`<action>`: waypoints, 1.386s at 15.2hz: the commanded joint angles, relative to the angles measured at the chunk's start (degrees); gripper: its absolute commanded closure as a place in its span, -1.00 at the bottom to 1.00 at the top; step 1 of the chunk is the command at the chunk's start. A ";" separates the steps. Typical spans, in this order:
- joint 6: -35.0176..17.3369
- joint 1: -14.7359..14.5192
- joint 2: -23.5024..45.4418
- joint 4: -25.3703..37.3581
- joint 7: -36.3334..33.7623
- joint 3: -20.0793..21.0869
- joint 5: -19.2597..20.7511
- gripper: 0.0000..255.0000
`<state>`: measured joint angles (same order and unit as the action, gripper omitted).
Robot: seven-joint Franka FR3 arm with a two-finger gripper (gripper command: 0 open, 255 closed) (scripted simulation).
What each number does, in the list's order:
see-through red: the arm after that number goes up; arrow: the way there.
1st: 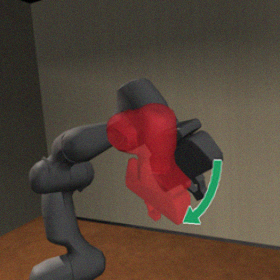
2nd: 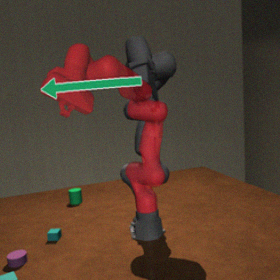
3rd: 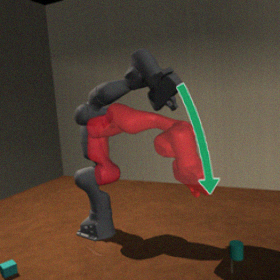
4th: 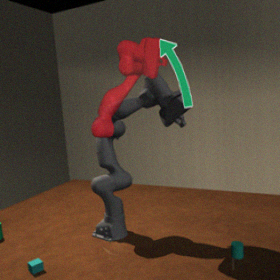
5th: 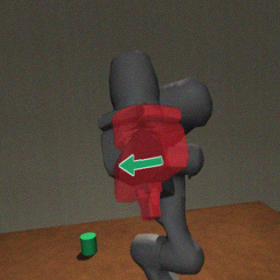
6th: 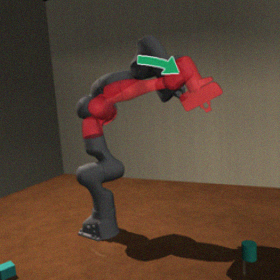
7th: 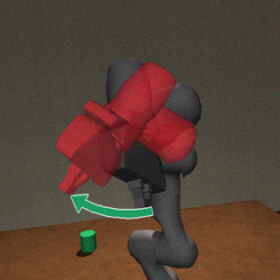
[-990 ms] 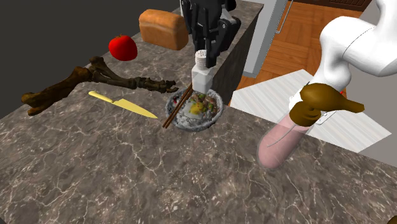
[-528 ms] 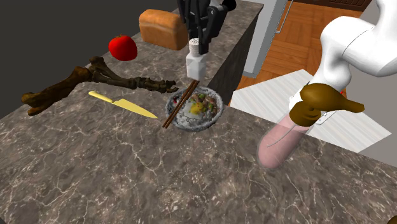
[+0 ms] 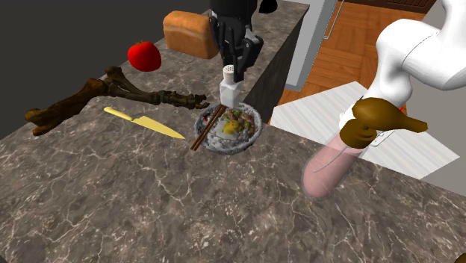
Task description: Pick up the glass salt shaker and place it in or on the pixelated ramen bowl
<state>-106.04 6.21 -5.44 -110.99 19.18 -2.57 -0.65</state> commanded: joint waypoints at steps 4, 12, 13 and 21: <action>-3.72 -0.01 0.70 -2.99 0.05 0.00 -0.05 1.00; -7.94 0.00 1.53 -6.38 0.14 -0.01 -0.11 1.00; -7.94 0.00 1.53 -6.38 0.14 -0.01 -0.11 1.00; -7.94 0.00 1.53 -6.38 0.14 -0.01 -0.11 -1.00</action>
<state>-113.98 6.21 -3.91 -117.37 19.32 -2.58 -0.76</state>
